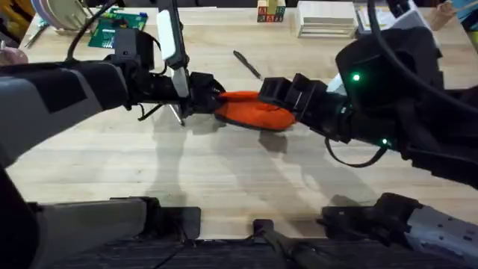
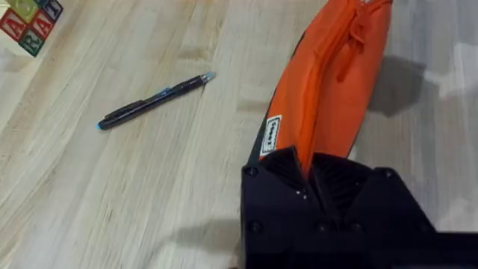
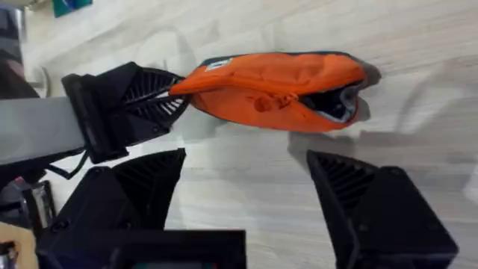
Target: Unzip the bag, pick up the pens from the table one at a time and place them inside, then zip the bag closed.
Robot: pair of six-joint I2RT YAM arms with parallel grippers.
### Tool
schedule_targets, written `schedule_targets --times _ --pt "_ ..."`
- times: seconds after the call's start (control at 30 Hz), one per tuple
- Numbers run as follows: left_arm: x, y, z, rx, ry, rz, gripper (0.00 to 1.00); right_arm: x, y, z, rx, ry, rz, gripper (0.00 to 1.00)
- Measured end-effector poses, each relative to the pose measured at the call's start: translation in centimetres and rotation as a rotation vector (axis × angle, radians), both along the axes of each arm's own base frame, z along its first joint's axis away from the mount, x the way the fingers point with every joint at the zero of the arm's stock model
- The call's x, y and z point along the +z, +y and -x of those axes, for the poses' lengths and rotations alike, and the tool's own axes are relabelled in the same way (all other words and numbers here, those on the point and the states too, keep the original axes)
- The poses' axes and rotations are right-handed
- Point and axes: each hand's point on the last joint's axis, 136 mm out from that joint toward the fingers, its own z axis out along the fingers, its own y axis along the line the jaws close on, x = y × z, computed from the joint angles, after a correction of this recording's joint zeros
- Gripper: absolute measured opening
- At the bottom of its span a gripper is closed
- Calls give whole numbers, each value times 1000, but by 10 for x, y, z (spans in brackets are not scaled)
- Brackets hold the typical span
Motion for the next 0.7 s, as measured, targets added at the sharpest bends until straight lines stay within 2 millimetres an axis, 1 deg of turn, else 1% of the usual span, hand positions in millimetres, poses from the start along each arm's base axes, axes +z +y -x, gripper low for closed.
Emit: schedule_targets --times 0.5,0.6,0.7 --pt "0 0 0 0 0 0 44 0 0 -2 -67 30 -49 997" --pt "0 0 0 0 0 0 44 -6 4 -6 -83 42 -50 997" --pt "0 0 0 0 0 0 44 -16 9 -12 -93 59 -34 997"
